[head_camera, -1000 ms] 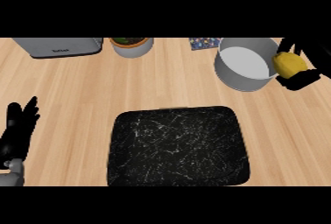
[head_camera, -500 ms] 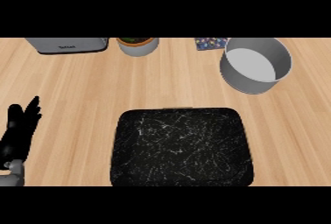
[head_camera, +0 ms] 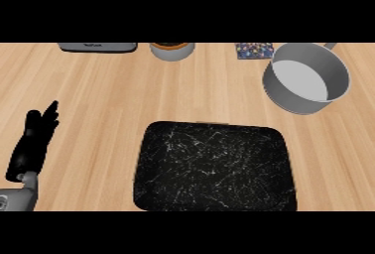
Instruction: Pick the lemon from the tray and place it in the pot
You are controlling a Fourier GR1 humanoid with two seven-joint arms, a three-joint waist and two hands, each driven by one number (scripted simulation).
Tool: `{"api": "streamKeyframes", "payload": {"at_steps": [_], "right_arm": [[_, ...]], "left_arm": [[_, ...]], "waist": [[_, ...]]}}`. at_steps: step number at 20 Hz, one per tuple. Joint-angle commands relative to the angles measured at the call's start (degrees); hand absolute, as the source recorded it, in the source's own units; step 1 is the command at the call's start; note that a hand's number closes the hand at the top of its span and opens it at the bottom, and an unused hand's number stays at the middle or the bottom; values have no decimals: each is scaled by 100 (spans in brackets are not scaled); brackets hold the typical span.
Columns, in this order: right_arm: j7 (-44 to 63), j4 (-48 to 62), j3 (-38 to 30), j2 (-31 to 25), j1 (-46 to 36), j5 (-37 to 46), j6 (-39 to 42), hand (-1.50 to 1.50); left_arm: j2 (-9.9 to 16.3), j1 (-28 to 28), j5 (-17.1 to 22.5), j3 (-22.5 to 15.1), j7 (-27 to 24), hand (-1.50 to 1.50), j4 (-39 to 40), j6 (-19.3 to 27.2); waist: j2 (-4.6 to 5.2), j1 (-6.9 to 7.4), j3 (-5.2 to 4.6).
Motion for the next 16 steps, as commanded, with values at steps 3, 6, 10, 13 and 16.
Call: {"api": "streamKeyframes", "payload": {"at_steps": [3, 6, 10, 13, 16], "right_arm": [[-30, 413, 257, 139, -719, 586, 855, 150], [585, 153, 464, 849, -952, 820, 510, 150], [390, 568, 638, 1225, -1199, 1294, 403, 150], [375, 884, 796, 1409, -1332, 1553, 600, 150], [547, 988, 915, 1745, -1376, 1755, 721, 150]], "left_arm": [[-24, -106, -65, 45, -125, 0, 229, -65], [-16, -110, -36, 78, -45, 0, 125, -118], [26, -80, -2, 153, -82, 0, 29, -201], [17, -24, 55, 141, 238, 0, -237, -248], [-214, -337, -250, 61, -37, 0, 322, 29]], "waist": [[-13, 65, -20], [-41, 38, -23], [-28, 77, -18], [-16, 142, -13], [-13, 18, -19]]}}
